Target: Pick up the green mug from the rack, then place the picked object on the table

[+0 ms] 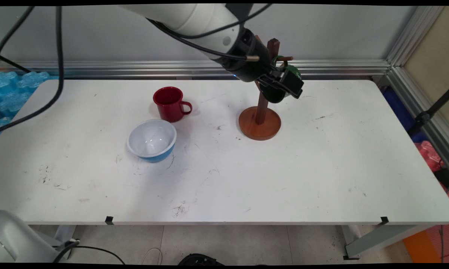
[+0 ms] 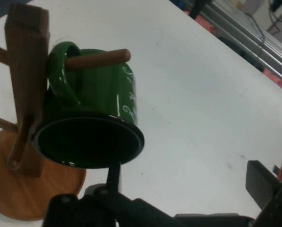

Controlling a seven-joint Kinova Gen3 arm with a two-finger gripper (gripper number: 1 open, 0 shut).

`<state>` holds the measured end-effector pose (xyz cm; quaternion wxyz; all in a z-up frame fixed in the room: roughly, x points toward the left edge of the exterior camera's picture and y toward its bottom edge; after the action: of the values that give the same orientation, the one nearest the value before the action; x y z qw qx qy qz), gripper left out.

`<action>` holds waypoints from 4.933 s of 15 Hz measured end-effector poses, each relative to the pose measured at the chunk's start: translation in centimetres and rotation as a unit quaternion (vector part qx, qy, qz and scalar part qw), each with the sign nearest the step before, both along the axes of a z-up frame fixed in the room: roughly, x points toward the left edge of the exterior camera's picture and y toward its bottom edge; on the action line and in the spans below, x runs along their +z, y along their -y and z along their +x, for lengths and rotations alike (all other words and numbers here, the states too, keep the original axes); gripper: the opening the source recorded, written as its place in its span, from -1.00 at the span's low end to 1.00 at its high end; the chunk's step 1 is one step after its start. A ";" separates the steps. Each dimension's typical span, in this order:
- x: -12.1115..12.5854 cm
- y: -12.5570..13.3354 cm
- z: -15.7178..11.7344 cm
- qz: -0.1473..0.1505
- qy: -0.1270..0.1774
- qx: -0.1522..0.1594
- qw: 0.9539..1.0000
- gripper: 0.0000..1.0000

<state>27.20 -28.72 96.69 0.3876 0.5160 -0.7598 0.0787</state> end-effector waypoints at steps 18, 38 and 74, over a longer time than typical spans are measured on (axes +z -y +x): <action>-3.5 2.0 -4.7 -0.012 0.016 0.063 0.998 1.00; -5.1 3.7 -5.7 -0.026 0.040 0.074 0.996 -1.00; -0.2 0.5 -5.8 -0.064 0.013 0.024 0.998 -1.00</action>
<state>21.43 -29.24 96.51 0.4081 0.5071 -0.7455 0.1434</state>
